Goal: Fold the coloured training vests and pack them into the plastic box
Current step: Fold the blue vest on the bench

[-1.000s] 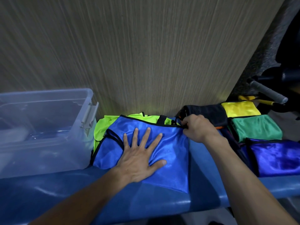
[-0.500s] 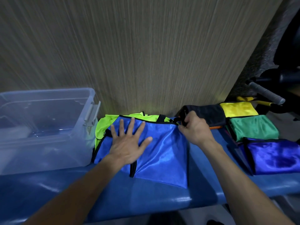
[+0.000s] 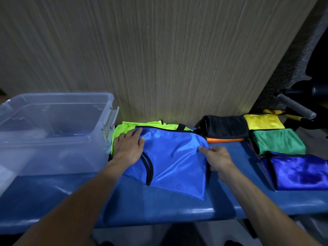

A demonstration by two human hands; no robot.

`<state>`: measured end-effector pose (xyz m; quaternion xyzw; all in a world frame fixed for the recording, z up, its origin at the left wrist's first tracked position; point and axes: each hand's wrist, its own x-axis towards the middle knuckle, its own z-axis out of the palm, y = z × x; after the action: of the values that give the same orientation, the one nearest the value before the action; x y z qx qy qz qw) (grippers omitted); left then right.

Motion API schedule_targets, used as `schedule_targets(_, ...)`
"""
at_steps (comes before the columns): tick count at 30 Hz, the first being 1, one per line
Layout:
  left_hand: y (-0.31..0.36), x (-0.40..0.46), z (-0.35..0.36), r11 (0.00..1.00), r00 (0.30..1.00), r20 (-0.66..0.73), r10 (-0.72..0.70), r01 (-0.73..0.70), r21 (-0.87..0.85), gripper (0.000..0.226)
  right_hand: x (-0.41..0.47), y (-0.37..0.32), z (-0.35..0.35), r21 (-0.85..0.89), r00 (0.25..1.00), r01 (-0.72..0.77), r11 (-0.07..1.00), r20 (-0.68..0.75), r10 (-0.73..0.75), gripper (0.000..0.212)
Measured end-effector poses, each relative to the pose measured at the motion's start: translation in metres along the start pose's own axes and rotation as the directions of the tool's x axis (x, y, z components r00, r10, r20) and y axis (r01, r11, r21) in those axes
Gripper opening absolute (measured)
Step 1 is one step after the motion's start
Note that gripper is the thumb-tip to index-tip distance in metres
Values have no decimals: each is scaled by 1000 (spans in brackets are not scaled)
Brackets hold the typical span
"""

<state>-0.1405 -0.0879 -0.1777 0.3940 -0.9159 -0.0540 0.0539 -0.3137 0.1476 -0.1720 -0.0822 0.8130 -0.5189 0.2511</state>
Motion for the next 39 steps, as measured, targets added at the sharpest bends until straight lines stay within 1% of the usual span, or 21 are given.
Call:
schedule_targets(2, 5, -8, -2, 999, 1000, 8, 18, -19, 36, 53, -2, 1, -12, 96, 1000, -26, 995, 15, 24, 23)
schedule_targets(4, 15, -18, -6, 996, 997, 16, 73, -73, 56, 53, -2, 1, -35, 157, 998, -58, 986, 42, 52, 24)
schedule_targets(7, 37, -40, -10, 976, 983, 39, 180, -184, 116, 55, -2, 5, -78, 100, 991, -98, 990, 105, 88, 14)
schedule_targets(8, 44, -47, -11, 969, 979, 54, 198, -203, 138, 56, -3, 8, -89, 76, 988, -116, 990, 108, 107, 8)
schedule_targets(9, 50, -52, -13, 965, 977, 65, 202, -210, 159, 56, 0, 12, -97, 64, 987, -135, 989, 90, 129, 8)
schedule_targets(10, 54, -55, -16, 959, 976, 58, 208, -215, 185, 57, 2, 18, -101, 59, 986, -153, 986, 74, 149, 15)
schedule_targets(11, 58, -57, -18, 948, 970, 16, 241, -239, 209, 56, 4, 22, -101, 58, 985, -168, 984, 58, 164, 20)
schedule_targets(12, 62, -60, -20, 933, 949, -44, 311, -296, 207, 54, 5, 26, -98, 70, 986, -166, 984, 43, 163, 24)
schedule_targets(14, 73, -66, -17, 874, 862, -146, 485, -475, 98, 53, 10, 33, -87, 52, 994, -103, 993, -28, 105, 37)
schedule_targets(15, 79, -69, -14, 839, 829, -138, 541, -543, 27, 56, 12, 37, -82, 9, 995, -54, 999, -80, 54, 43)
schedule_targets(16, 85, -72, -10, 822, 820, -86, 565, -569, -21, 60, 13, 39, -78, -42, 991, -7, 999, -131, 2, 45)
schedule_targets(18, 87, -73, 4, 855, 852, 77, 518, -517, -28, 69, 11, 42, -74, -113, 978, 36, 993, -199, -58, 46)
schedule_targets(19, 82, -69, 10, 883, 875, 121, 469, -470, -24, 73, 11, 44, -75, -125, 973, 48, 991, -218, -75, 46)
schedule_targets(22, 53, -54, 17, 936, 929, 128, 347, -335, -109, 88, 11, 45, -77, -136, 967, 69, 988, -233, -100, 47)
schedule_targets(24, 31, -45, 21, 938, 939, 116, 323, -302, -168, 97, 12, 46, -79, -144, 968, 68, 987, -231, -101, 43)
schedule_targets(29, -3, -31, 24, 952, 950, 152, 273, -244, -184, 94, 14, 46, -86, -142, 965, 78, 987, -240, -111, 40)
schedule_targets(30, -6, -29, 24, 956, 952, 154, 264, -236, -177, 90, 15, 45, -90, -142, 963, 81, 987, -245, -114, 41)
schedule_targets(33, -13, -20, 27, 975, 967, 155, 203, -185, -127, 61, 12, 46, -101, -175, 964, 64, 983, -242, -106, 38)
schedule_targets(36, -15, -10, 22, 991, 986, 102, 134, -133, -21, 53, 10, 52, -104, -207, 973, 46, 977, -213, -91, 35)
schedule_targets(37, -10, -8, 17, 989, 988, 33, 149, -148, -7, 55, 8, 53, -104, -214, 975, 45, 976, -204, -90, 36)
schedule_targets(39, 10, -12, 2, 966, 957, -183, 223, -242, -89, 53, 6, 52, -103, -224, 976, 39, 974, -200, -85, 42)
